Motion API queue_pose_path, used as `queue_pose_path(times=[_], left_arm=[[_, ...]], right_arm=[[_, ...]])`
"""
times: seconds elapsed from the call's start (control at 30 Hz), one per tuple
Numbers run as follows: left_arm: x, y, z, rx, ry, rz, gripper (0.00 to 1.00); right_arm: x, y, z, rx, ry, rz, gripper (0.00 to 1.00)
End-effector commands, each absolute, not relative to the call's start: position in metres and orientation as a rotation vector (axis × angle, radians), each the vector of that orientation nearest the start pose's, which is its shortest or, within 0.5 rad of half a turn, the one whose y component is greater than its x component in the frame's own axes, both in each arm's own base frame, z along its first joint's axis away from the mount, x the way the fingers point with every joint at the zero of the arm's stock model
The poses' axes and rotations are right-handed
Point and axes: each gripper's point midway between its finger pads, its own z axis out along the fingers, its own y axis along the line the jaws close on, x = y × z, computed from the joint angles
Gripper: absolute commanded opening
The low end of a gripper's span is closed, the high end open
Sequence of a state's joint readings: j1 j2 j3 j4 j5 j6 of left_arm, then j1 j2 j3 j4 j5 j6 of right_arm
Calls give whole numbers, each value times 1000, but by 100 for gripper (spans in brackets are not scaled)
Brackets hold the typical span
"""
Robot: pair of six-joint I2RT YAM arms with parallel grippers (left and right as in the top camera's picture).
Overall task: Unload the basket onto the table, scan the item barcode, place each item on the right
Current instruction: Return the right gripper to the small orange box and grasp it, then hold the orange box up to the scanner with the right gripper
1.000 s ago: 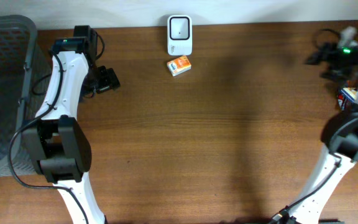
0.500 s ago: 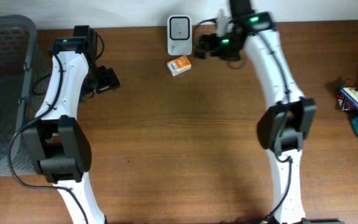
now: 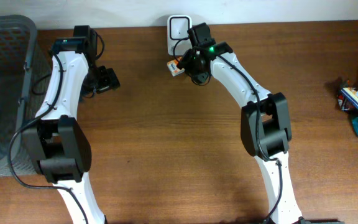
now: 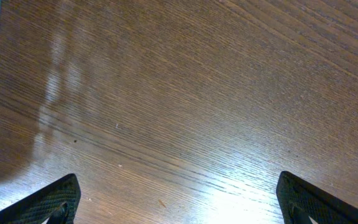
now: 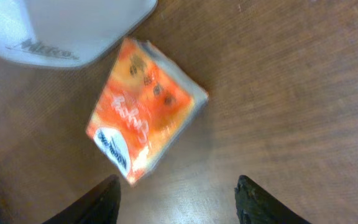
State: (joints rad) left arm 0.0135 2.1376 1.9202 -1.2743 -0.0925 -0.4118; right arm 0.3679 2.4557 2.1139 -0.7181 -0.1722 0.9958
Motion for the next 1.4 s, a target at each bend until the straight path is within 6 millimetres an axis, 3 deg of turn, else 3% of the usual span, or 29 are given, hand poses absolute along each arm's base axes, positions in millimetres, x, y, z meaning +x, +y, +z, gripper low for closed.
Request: queue_pose_path(times=[0.0, 0.1, 0.33, 0.5, 0.63, 0.7, 0.8, 0.87, 1.03, 1.13, 1.3, 1.37], left_arm=[[432, 21, 99, -648, 2975, 104, 99], [432, 21, 99, -648, 2975, 104, 99], [432, 21, 99, -648, 2975, 104, 99], [432, 21, 99, -648, 2975, 104, 99], [432, 21, 99, -648, 2975, 104, 99], [432, 21, 99, -648, 2975, 104, 99], [432, 21, 99, -648, 2975, 104, 99], [432, 21, 99, -648, 2975, 104, 99], [432, 21, 99, -648, 2975, 104, 99], [432, 21, 99, -648, 2975, 104, 99], [432, 21, 99, -648, 2975, 104, 99], [432, 21, 99, -648, 2975, 104, 99]], right_arm=[[549, 242, 33, 896, 2609, 656, 56], [554, 248, 32, 883, 2587, 676, 57], [563, 256, 8, 948, 2552, 721, 55], [551, 250, -11, 979, 2606, 642, 36], [542, 238, -18, 1011, 2652, 584, 4], [534, 234, -20, 1010, 2694, 569, 4], [530, 240, -16, 781, 2787, 671, 4], [528, 246, -9, 606, 2821, 768, 4], [514, 270, 31, -84, 2730, 1204, 4], [496, 283, 79, -525, 2409, 1589, 4], [478, 268, 138, -796, 1924, 1915, 4], [479, 261, 146, -810, 1860, 1938, 4]])
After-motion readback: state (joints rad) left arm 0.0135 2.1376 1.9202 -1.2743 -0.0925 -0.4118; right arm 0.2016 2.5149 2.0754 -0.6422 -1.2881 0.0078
